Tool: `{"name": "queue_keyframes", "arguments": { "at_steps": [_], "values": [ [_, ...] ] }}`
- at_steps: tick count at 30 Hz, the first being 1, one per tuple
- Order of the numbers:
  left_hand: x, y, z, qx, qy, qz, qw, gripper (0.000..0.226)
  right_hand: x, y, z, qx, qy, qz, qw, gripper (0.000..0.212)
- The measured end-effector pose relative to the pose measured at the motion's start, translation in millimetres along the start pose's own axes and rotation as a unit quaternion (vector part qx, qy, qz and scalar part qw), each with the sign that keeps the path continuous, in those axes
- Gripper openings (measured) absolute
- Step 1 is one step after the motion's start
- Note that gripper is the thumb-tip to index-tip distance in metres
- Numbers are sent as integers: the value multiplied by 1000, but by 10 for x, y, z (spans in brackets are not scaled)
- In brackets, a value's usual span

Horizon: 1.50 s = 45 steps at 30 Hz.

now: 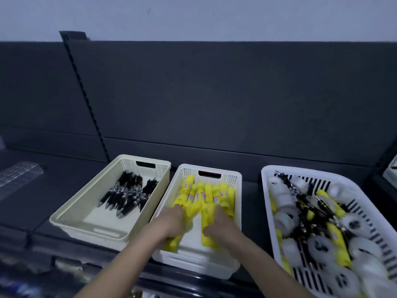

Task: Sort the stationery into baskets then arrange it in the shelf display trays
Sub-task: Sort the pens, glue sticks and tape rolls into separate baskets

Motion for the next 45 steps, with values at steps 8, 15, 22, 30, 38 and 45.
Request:
{"name": "queue_keyframes", "arguments": {
  "at_steps": [8, 15, 22, 30, 38, 45],
  "values": [
    [263, 18, -315, -173, -52, -95, 979, 30, 516, -306, 132, 96, -184, -162, 965, 36],
    [137, -74, -1139, -301, -80, -92, 946, 28, 1298, -613, -402, 17, -245, -272, 930, 41],
    [-315, -30, -2065, -359, -61, -42, 930, 27, 2014, -698, -1458, -95, -293, -258, 916, 16],
    [-759, 182, -2752, -364, -3, -19, 931, 39, 2167, -390, -1766, -45, -344, -110, 931, 12],
    [-905, 293, -2898, -341, 106, 28, 934, 25, 2015, -389, -1963, -40, -378, -65, 923, 36],
    [-794, 318, -2901, -266, 48, -8, 963, 25, 2503, -401, -1887, -41, -220, -173, 959, 26]
  ]
}}
Point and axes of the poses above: each hand's wrist, its own y-axis towards the middle knuckle, its own x-axis out of the back of the hand, z = x × y, the point moved 6 cm from there along y, towards the middle knuckle, and after that the axes turned 13 degrees about -y, right-handed, at the moved point
